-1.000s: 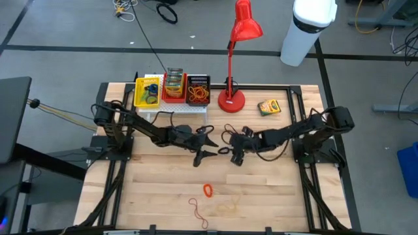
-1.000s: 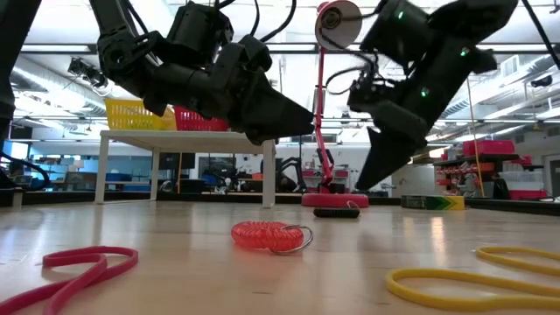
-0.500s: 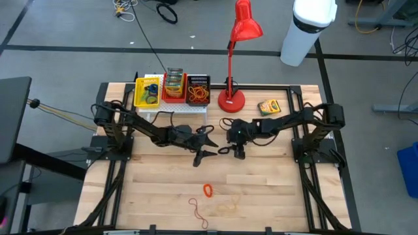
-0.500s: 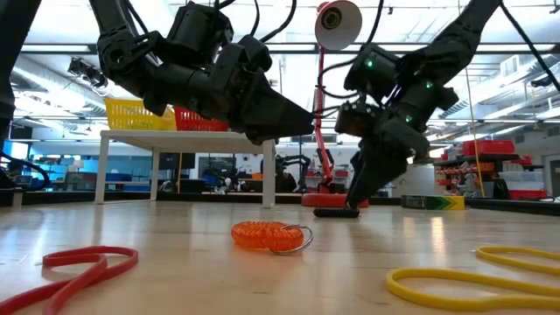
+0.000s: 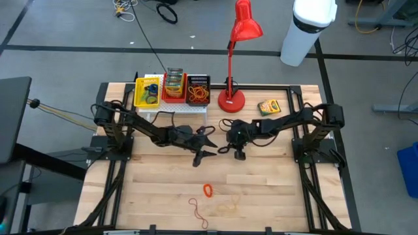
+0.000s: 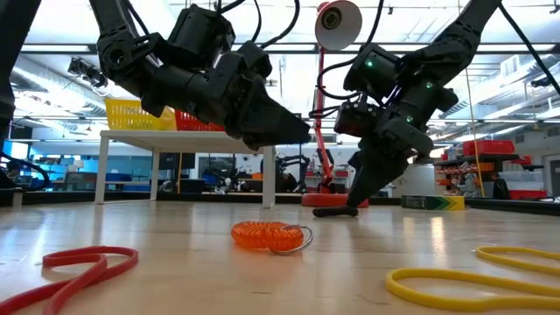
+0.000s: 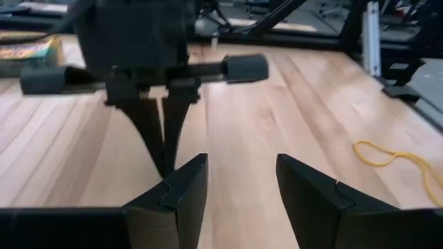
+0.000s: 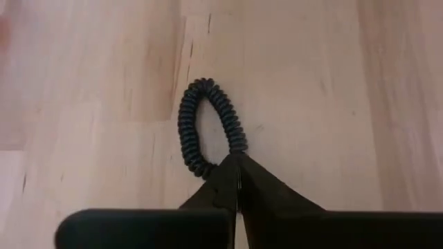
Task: Pick & Place Office Desk Supplies
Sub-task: Put the black spring rubber band into the yellow bin on the shelf
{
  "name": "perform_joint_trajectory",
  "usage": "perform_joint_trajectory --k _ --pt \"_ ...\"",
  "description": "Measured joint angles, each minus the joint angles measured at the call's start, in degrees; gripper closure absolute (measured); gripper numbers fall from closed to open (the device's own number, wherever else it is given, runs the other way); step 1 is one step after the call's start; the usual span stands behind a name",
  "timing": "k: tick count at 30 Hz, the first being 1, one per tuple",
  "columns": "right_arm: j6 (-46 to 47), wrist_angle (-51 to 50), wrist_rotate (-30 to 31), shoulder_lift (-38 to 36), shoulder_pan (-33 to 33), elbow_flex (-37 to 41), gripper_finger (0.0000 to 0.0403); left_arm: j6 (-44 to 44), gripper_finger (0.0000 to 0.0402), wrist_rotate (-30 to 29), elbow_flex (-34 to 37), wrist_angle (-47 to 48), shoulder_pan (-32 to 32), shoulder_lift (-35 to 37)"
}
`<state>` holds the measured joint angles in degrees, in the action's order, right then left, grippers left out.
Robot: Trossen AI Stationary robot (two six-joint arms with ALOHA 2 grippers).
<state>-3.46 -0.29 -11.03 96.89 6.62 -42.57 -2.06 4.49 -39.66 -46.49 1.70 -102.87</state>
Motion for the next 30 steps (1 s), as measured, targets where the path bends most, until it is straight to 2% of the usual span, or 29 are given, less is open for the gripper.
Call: perform_joint_trajectory --k 7,14,19,23,30 --pt "-0.1 0.4 7.7 -4.1 -5.6 0.0 0.0395 -3.8 0.0216 -2.1 0.0 1.8 -1.5 0.0" --pt "-0.7 2.4 20.7 -6.8 -13.4 0.0 0.0397 -6.1 0.0163 -1.9 0.0 3.2 -1.4 0.0" --pt "-2.9 6.5 24.5 -6.8 -16.6 0.0 0.0399 -5.1 0.0139 -3.1 0.0 3.8 -1.4 0.0" --pt "-5.1 8.2 26.1 -6.8 -18.3 -0.4 0.0400 -2.9 0.0143 -2.9 0.0 6.8 -1.4 0.0" --pt "-7.9 11.8 27.5 -6.8 -20.3 -1.4 0.0401 -0.3 0.0177 4.1 0.0 7.1 -1.3 -0.7"
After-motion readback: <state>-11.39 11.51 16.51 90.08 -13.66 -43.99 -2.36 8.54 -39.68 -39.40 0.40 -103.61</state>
